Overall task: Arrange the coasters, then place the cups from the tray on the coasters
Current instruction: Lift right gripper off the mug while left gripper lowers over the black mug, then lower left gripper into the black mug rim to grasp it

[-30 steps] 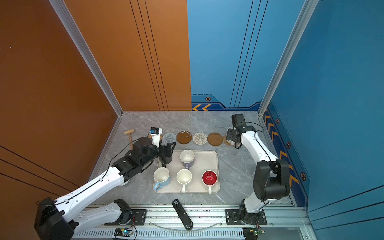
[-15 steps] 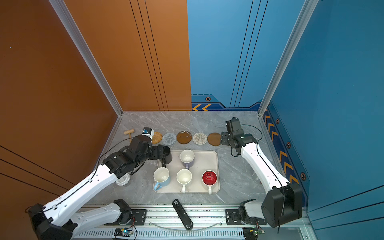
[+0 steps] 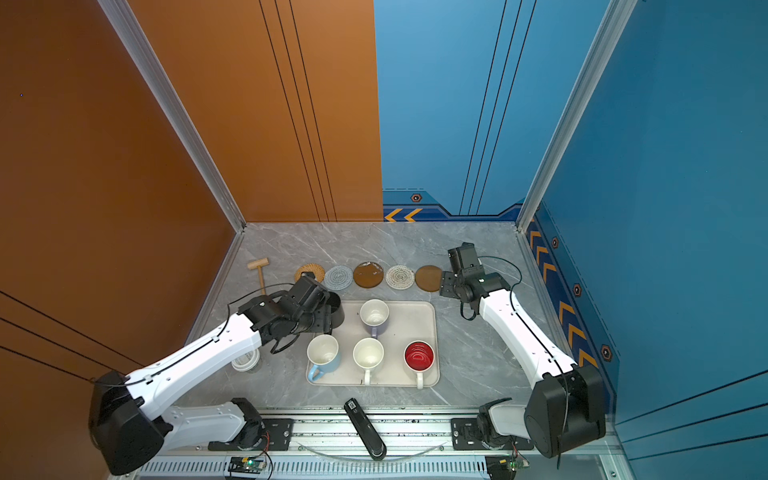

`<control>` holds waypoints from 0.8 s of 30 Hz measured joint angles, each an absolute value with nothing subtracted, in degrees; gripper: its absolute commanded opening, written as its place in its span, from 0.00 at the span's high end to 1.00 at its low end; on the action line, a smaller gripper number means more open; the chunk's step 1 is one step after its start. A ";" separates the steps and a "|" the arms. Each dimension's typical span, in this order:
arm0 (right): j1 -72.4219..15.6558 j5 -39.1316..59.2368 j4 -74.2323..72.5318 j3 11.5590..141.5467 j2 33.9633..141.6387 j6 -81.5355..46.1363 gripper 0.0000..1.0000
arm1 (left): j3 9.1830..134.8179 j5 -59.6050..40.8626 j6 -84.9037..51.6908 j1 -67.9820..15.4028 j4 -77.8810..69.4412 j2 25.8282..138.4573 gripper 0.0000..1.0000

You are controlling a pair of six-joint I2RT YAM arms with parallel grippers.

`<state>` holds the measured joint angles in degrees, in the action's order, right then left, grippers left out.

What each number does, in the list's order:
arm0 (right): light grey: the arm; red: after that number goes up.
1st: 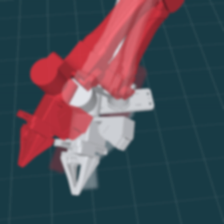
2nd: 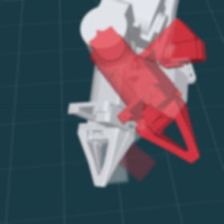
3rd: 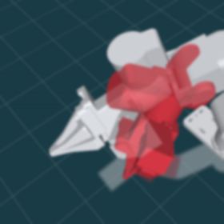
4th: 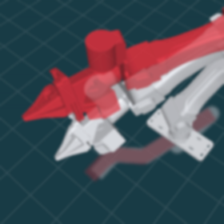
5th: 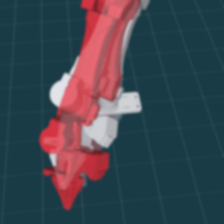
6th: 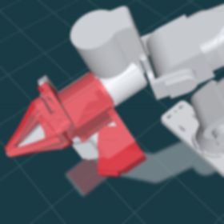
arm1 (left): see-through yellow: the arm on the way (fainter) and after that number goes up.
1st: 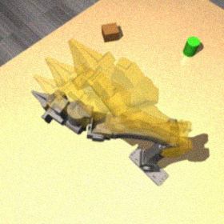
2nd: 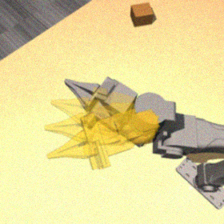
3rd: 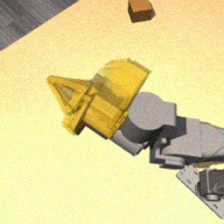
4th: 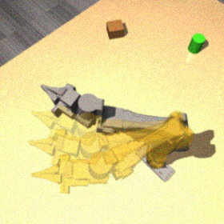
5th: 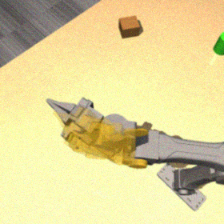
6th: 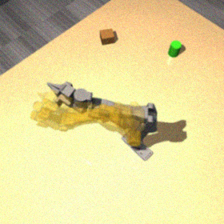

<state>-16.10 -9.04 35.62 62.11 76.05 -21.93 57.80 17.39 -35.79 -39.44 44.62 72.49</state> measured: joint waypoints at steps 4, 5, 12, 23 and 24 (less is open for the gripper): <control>-16.10 -8.97 34.96 61.43 76.07 -21.98 0.27 | 58.35 16.45 -36.97 -39.46 44.88 76.97 0.26; -16.08 -8.82 34.81 61.32 76.07 -22.00 0.27 | 58.65 16.43 -37.23 -39.46 44.86 77.91 0.27; -16.08 -8.05 33.76 60.62 76.42 -22.57 0.27 | 58.92 15.31 -38.63 -39.29 42.81 82.78 0.33; -15.68 -7.68 33.34 60.14 76.82 -22.98 0.27 | 56.84 13.23 -39.09 -36.32 39.00 85.60 0.44; -15.68 -7.68 33.34 60.14 76.82 -22.98 0.27 | 56.73 13.19 -39.09 -36.18 38.59 85.95 0.45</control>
<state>-15.68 -7.68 33.34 60.14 76.82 -22.98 56.73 13.19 -39.09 -36.18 38.59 85.95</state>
